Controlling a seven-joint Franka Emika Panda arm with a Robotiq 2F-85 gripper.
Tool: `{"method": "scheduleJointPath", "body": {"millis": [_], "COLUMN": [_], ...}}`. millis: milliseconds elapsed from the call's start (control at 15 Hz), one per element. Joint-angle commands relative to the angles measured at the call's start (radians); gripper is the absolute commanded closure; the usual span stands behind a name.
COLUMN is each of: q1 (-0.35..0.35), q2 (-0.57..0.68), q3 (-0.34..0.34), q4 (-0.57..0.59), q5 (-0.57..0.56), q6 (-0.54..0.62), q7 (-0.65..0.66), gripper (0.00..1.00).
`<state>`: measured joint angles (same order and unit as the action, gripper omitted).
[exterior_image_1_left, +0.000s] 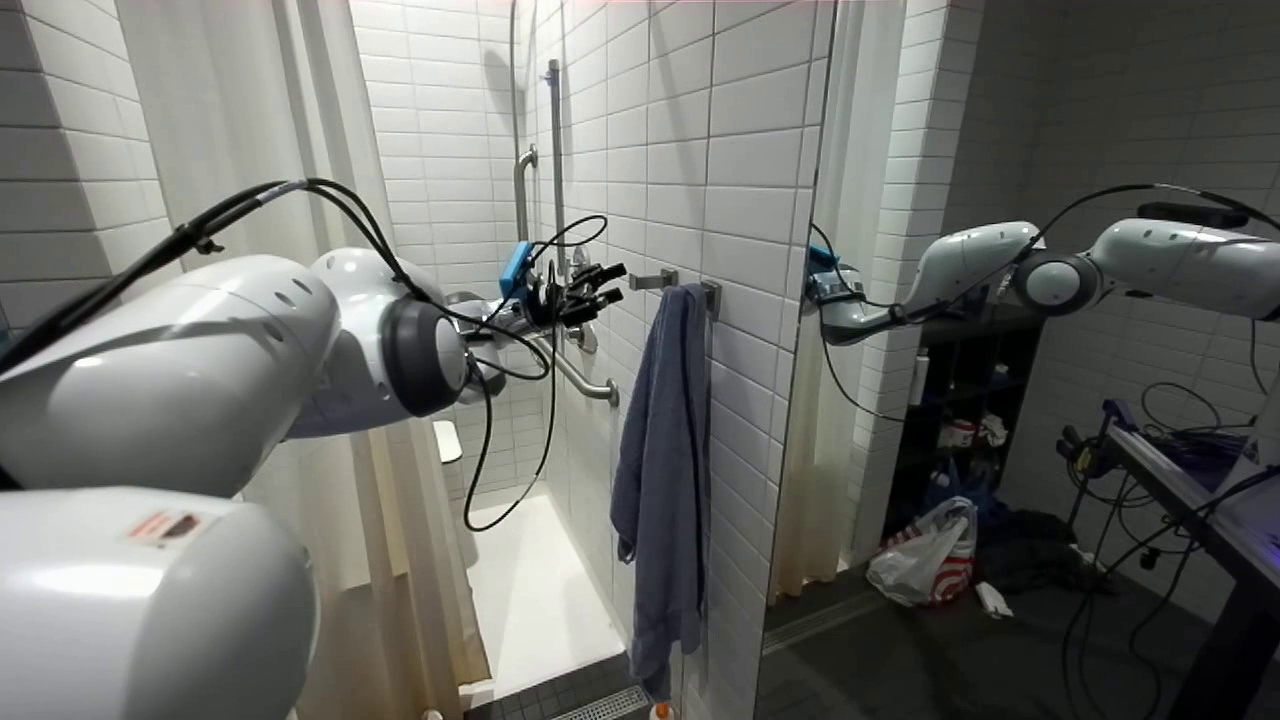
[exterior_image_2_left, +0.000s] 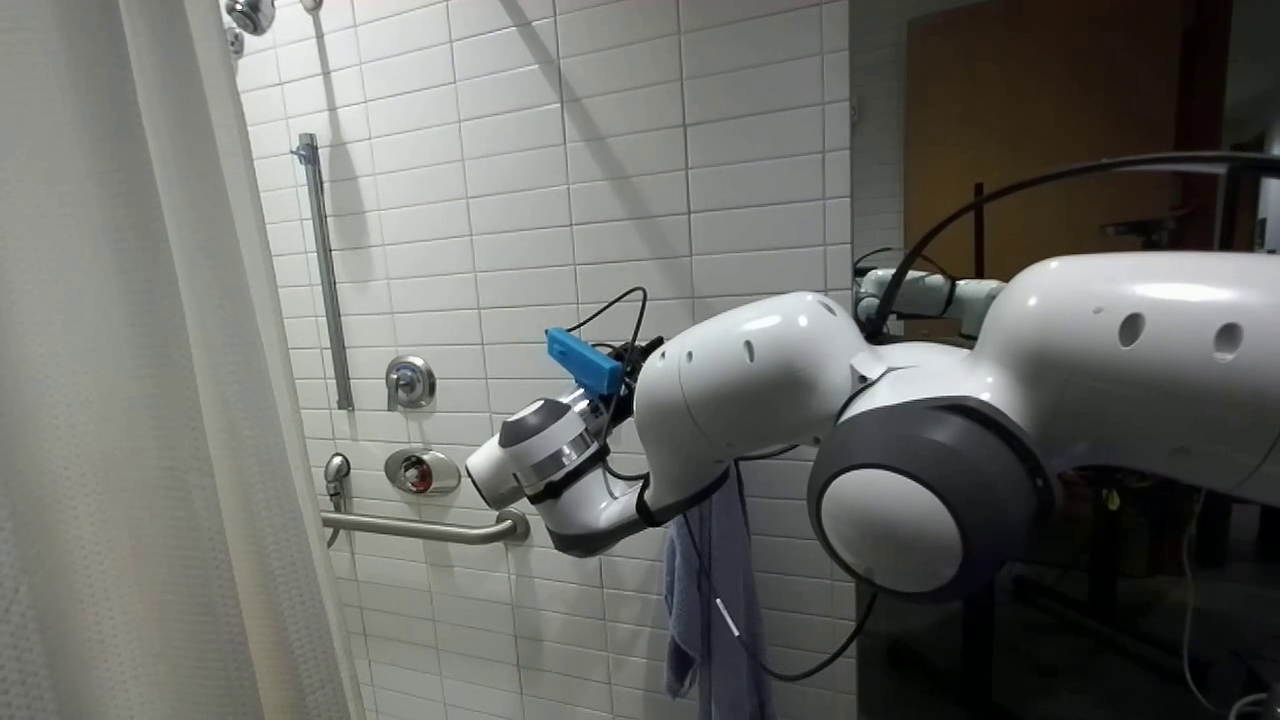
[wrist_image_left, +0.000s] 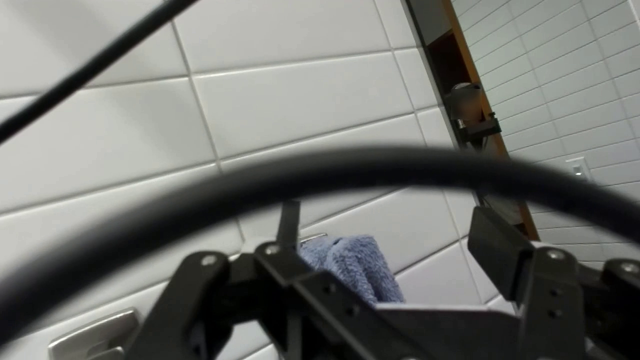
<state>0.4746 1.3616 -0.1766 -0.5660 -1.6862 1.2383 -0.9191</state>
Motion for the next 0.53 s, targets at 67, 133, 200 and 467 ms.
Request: {"method": "scheduleJointPath", "body": {"millis": [67, 133, 200, 467], "q1": [0.008, 0.007, 0.005, 0.004], "q2": [0.000, -0.002, -0.005, -0.009], "q3": [-0.010, -0.005, 0.004, 0.025], "q4": [0.003, 0.007, 0.010, 0.038], "q5": [0.008, 0.014, 0.021, 0.062], "q6": [-0.015, -0.013, -0.007, 0.000], "q7": [0.034, 0.047, 0.059, 0.168], "gripper": [0.02, 0.00, 0.00, 0.00]}}
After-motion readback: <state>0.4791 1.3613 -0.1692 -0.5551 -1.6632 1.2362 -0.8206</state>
